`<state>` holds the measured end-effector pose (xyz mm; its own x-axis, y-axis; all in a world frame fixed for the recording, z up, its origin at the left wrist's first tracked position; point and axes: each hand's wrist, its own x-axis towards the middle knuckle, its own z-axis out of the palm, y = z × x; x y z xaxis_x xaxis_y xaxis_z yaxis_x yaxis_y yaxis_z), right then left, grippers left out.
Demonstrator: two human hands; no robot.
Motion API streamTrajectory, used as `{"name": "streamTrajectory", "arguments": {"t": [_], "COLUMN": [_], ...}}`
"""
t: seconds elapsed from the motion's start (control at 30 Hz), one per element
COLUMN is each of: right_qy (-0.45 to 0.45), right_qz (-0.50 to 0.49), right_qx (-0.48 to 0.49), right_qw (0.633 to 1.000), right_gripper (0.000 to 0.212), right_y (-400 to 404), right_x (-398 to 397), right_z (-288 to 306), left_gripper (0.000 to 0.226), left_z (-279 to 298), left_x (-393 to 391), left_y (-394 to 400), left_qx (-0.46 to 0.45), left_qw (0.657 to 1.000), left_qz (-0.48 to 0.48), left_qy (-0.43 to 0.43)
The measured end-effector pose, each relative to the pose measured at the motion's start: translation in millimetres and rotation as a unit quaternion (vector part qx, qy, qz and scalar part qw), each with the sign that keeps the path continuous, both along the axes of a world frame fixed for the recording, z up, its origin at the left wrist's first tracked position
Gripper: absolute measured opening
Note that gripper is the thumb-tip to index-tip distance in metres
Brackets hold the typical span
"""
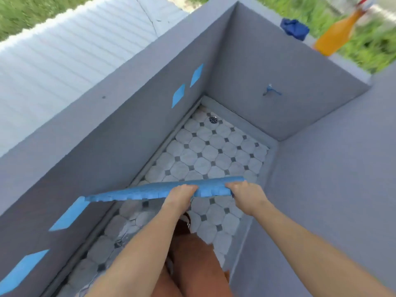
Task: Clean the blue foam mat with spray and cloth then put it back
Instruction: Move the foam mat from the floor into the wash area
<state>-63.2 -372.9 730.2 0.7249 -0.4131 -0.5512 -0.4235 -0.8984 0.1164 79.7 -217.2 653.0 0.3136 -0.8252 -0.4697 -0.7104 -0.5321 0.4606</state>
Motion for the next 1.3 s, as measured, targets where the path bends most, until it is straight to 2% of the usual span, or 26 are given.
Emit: {"name": "streamTrajectory", "arguments": {"t": [0.17,0.37,0.5,0.67,0.8,0.9,1.07,1.2,1.3], "right_qy": [-0.056,-0.102,-0.108,-0.050,-0.080,-0.110,-0.098,-0.042,-0.012], "right_qz": [-0.122,-0.189,-0.244,-0.328,-0.373,-0.376,-0.337,-0.308,-0.306], "right_qx": [-0.040,-0.092,-0.091,-0.051,-0.067,-0.086,0.010,0.078,0.106], "right_qw": [0.990,0.972,0.959,0.942,0.922,0.916,0.936,0.947,0.946], "right_gripper": [0.031,0.029,0.048,0.088,0.092,0.090,0.085,0.092,0.099], "right_y": [-61.4,-149.4,-212.2,-261.4,-286.3,-289.9,-277.8,-258.0,-232.3], "right_x": [-30.5,-50.7,-43.3,-21.2,-2.9,-0.1,-4.5,-15.6,-18.6], "right_z": [7.2,-4.6,-26.9,-69.6,-140.7,-204.2,-291.8,-344.6,-374.4], "left_gripper": [0.051,0.059,0.068,0.068,0.065,0.068,0.076,0.098,0.137], "left_z": [5.6,5.4,-6.1,-48.3,-114.4,-166.4,-252.2,-317.4,-351.9], "left_x": [0.7,11.4,23.7,45.6,60.9,67.3,74.6,74.3,68.3], "left_y": [-107.5,-239.4,-323.8,-397.1,-441.0,-455.5,-437.0,-405.4,-371.8], "left_qx": [-0.007,-0.058,-0.119,-0.046,-0.083,-0.078,-0.056,0.008,0.049], "left_qw": [0.996,0.978,0.956,0.952,0.935,0.925,0.904,0.882,0.888], "left_qz": [-0.090,-0.192,-0.251,-0.293,-0.329,-0.354,-0.404,-0.444,-0.432], "left_qy": [-0.015,-0.051,-0.090,-0.076,-0.104,-0.111,-0.128,-0.158,-0.147]}}
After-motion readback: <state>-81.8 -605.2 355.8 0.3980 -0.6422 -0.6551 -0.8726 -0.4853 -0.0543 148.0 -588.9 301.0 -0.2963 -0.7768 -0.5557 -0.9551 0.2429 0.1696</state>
